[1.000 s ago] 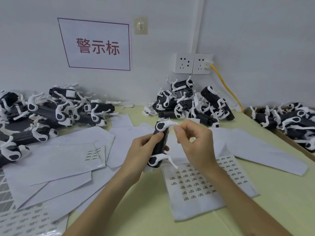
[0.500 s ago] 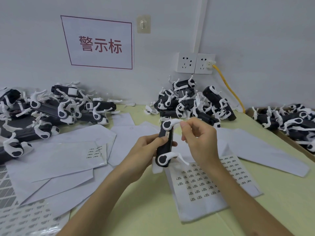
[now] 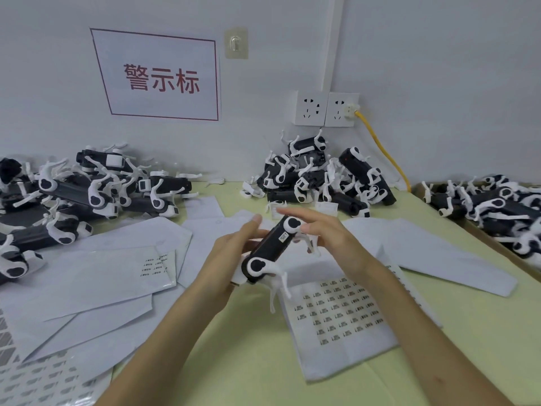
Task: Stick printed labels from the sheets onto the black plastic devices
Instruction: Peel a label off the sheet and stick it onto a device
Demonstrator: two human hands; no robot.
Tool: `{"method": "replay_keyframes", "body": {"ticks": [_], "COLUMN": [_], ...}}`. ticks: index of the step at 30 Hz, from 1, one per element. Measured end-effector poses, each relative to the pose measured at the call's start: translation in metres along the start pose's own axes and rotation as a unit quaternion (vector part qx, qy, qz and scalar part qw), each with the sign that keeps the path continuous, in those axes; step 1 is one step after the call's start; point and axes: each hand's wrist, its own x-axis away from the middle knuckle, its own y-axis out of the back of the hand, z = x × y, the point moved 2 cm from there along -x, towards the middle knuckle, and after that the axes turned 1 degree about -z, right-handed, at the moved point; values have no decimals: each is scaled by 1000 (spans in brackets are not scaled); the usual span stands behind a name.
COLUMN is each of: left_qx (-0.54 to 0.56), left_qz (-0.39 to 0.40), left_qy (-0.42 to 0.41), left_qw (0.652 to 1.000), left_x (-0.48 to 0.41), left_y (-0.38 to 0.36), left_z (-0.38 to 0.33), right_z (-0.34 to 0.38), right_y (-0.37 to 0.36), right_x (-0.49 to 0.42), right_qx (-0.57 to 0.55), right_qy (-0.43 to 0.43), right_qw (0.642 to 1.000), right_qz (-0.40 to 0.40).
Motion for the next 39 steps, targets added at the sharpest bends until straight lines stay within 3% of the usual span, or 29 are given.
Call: {"method": "replay_keyframes", "body": {"ticks": [3,7,11,13,15,16,18,19,21,24,27,34,39], "left_qx": [123,173,126,124,129,127,128,131,129,117,102,75,69], "left_qz": [-2,24,-66,-69,-63,-60,-54,-52,-45,-47,-46,-70,-76], "left_qy": [40,5,-13,-15,-13,-14,-18,-22,-30,-32,-40,-41,-29], "left_qw": [992,985,990,990,990,990,990,990,990,991,993,994,994], "left_x": [3,4,-6,-8,-8,-6,-4,-3,-2,-2,-3,-3,-2], "left_y": [2,2,9,12,11,9,5,4,3,2,2,3,2], "left_z": [-3,-5,5,8,9,7,4,4,3,4,5,7,8], "right_z": [-5,-5,-9,-8,-4,0,8,10,6,-6,-11,-14,-21], "right_y": [6,17,37,54,77,89,115,124,131,126,121,101,85], "right_x": [0,2,4,7,13,18,32,37,39,34,32,12,-21], "right_qx": [-31,-102,-115,-173,-369,-506,-692,-711,-678,-626,-576,-445,-309], "right_qy": [-42,-130,-193,-196,-130,-58,96,144,162,119,75,-26,-122], "right_qw": [998,986,969,949,887,825,694,671,688,709,738,820,892], "right_qz": [22,0,-100,-177,-246,-244,-174,-155,-201,-302,-343,-360,-308]}}
